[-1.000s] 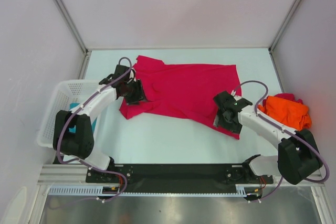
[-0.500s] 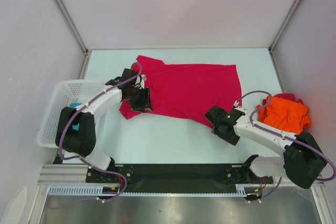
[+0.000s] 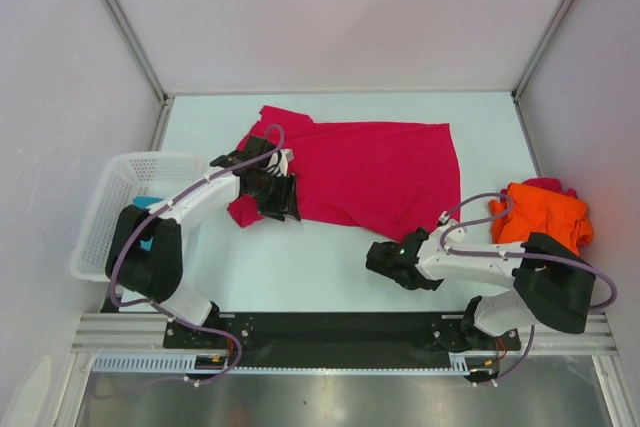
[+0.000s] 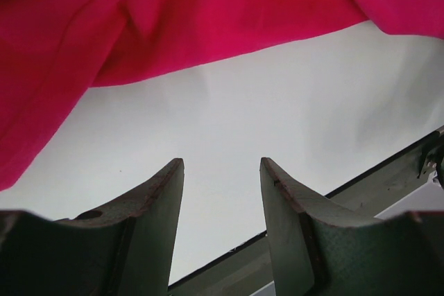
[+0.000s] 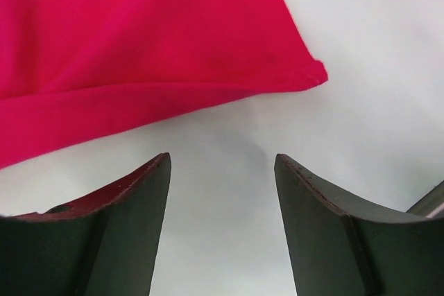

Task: Fold and stack the t-shirts
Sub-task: Fold the flattened tshirt in 1/3 of the way

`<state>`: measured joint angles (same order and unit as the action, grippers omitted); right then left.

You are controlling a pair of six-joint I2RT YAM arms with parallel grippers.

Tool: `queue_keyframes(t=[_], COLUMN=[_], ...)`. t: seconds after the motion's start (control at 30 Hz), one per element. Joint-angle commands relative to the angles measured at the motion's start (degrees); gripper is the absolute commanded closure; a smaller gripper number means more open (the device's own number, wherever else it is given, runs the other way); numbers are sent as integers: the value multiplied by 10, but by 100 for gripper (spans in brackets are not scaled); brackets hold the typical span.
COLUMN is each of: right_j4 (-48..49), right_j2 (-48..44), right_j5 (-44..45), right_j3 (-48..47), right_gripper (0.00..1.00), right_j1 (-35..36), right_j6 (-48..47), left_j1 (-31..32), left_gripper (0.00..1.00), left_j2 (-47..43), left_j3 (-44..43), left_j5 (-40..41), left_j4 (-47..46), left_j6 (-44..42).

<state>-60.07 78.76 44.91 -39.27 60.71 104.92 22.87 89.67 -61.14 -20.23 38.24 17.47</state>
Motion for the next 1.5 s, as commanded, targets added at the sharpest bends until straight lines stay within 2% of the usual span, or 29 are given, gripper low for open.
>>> queue_keyframes(t=[0.0,0.07,0.2,0.33,0.47,0.87,1.2,1.47], right_j4=[-55,-49,1,56,87,65,24,28], right_j2=[33,36,11,-22,-48,-77,-99,-73], right_j5=[115,111,106,92,80,61,50,34], right_j3=[-24,-20,1,24,40,46,46,49], right_gripper=[30,27,27,27,27,35,29,29], right_j1=[13,-2,-35,-92,-128,-117,-112,-112], right_j6=[131,136,94,14,-18,-11,6,11], left_j1=[6,9,15,16,16,16,16,16], left_gripper=[47,47,47,47,47,47,47,47], left_j2=[-29,-31,-38,-42,-45,-49,-54,-54], left_j3=[9,11,14,16,16,21,27,30], left_j5=[-17,-17,-16,-17,-17,-21,-22,-22], left_j4=[-12,-13,-14,-14,-15,-19,-20,-22], left_j6=[-19,-22,-23,-23,-23,-23,-22,-24])
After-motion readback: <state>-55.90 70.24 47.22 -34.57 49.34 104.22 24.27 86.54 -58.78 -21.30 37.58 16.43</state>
